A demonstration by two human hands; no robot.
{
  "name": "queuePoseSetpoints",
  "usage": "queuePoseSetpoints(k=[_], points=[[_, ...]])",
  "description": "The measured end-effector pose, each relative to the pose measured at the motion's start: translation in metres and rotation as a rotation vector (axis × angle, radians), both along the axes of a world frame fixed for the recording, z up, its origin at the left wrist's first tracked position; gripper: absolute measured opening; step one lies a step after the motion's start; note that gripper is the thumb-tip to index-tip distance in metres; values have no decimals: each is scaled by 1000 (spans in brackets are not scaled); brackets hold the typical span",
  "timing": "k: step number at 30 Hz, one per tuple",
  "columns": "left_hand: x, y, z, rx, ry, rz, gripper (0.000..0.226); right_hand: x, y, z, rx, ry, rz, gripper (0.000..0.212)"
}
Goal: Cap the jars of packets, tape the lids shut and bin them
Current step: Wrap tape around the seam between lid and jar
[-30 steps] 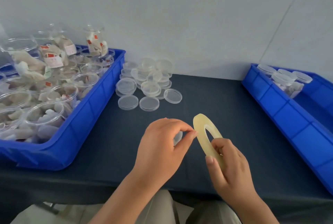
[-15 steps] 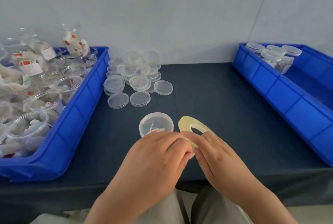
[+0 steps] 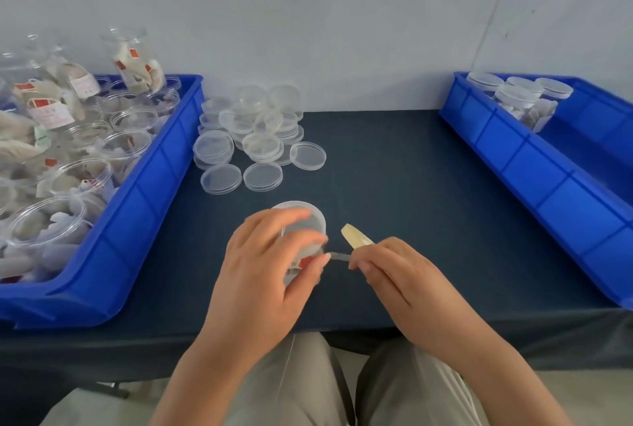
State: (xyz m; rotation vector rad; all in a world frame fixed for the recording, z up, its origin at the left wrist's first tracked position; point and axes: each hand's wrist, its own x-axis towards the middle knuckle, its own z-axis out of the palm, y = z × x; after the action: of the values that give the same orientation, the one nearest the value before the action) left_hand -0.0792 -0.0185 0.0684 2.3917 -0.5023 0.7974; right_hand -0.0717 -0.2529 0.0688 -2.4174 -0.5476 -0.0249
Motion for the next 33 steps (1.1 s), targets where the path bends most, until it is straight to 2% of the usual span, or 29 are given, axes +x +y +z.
queuePoseSetpoints(k=[4, 7, 9, 11, 17, 22, 24, 28, 33], points=[[-2, -5, -29, -482, 197, 137, 91, 8, 2, 10, -90, 37, 34, 36], [4, -18, -48, -735, 358, 51, 114, 14, 5, 13, -92, 55, 25, 36], [11, -23, -53, -738, 329, 35, 109, 18, 7, 14, -84, 56, 18, 39], [20, -19, -53, -731, 298, 54, 95, 21, 8, 14, -98, 54, 15, 34], [40, 4, -39, -631, 467, -19, 87, 31, 11, 24, -154, 46, 20, 39], [43, 4, -32, -686, 567, -83, 51, 41, 11, 35, -62, 158, 64, 39], [43, 3, -33, -683, 564, -65, 46, 45, 11, 38, -54, 203, 67, 40], [41, -1, -31, -668, 509, -32, 50, 50, 14, 40, -54, 269, 58, 42], [40, -1, -29, -627, 470, -27, 87, 53, 17, 38, -94, 285, 77, 41]])
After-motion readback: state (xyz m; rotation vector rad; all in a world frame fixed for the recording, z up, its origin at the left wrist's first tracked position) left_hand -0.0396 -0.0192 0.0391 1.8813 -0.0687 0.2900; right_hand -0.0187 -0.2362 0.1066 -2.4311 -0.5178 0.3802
